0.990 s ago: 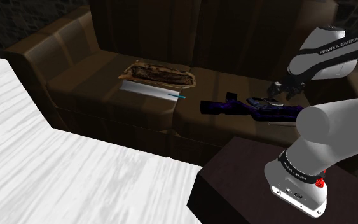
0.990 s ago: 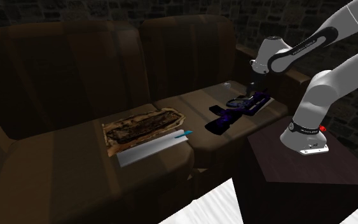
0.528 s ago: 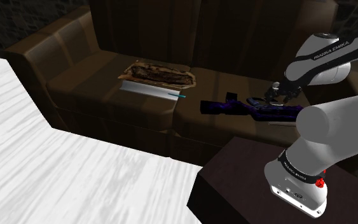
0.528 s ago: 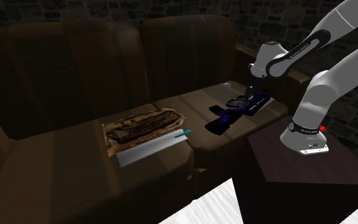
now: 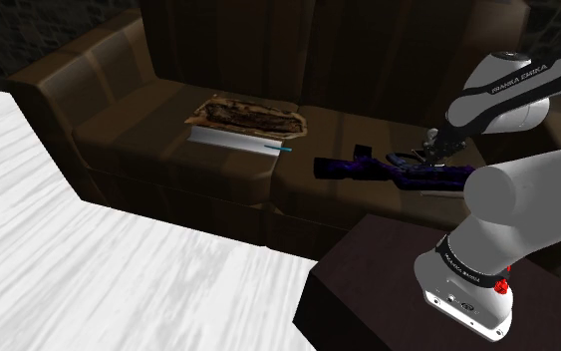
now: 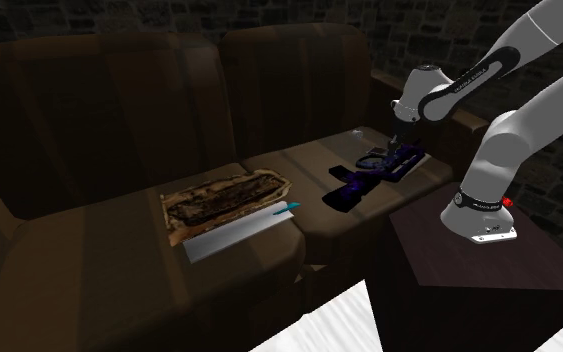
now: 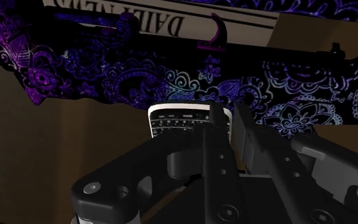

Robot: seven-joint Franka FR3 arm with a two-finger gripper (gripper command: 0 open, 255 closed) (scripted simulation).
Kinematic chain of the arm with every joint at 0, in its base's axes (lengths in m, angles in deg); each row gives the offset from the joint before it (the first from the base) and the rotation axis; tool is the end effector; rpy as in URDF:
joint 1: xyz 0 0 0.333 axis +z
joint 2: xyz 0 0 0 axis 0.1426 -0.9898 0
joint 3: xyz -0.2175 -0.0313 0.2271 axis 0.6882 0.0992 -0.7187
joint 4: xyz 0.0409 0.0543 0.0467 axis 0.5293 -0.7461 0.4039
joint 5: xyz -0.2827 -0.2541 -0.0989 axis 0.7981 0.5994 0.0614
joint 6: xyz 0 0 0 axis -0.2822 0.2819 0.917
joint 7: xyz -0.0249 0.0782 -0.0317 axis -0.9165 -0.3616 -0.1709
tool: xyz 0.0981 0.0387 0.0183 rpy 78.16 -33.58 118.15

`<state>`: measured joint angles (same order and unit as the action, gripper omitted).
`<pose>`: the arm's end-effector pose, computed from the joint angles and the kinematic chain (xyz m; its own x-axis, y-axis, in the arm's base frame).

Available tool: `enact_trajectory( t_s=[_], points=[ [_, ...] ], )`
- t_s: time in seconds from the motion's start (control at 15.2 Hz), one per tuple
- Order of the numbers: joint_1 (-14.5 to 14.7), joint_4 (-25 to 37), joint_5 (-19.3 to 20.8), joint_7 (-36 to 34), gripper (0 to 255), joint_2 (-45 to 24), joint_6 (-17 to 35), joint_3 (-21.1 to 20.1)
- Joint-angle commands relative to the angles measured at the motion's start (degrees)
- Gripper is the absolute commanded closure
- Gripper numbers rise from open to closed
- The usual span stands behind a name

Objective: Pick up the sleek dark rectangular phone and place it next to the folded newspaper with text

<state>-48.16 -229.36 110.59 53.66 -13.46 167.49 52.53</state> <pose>0.1895 -0.2409 0.2901 0.7700 -0.6245 0.1310 -0.6353 -0.7695 0.0657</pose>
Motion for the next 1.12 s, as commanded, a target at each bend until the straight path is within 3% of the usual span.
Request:
enact_trajectory(
  t_s=[0.0, 0.4, 0.46, 0.73, 0.79, 1.06],
  points=[
    [0.00, -0.02, 0.00, 0.00, 255, -0.01, -0.01, 0.00],
    [0.03, 0.16, -0.01, -0.07, 255, 0.02, 0.15, -0.05],
    [0.03, 0.16, -0.01, -0.07, 0, 0.02, 0.15, -0.05],
    [9.72, 14.40, -11.02, 18.06, 0, -11.23, -7.95, 12.26],
    [10.97, 16.51, -12.94, 20.66, 0, -13.00, -9.23, 13.66],
    [12.13, 15.67, -14.92, 22.16, 0, -16.61, -4.98, 14.60]
  ],
)
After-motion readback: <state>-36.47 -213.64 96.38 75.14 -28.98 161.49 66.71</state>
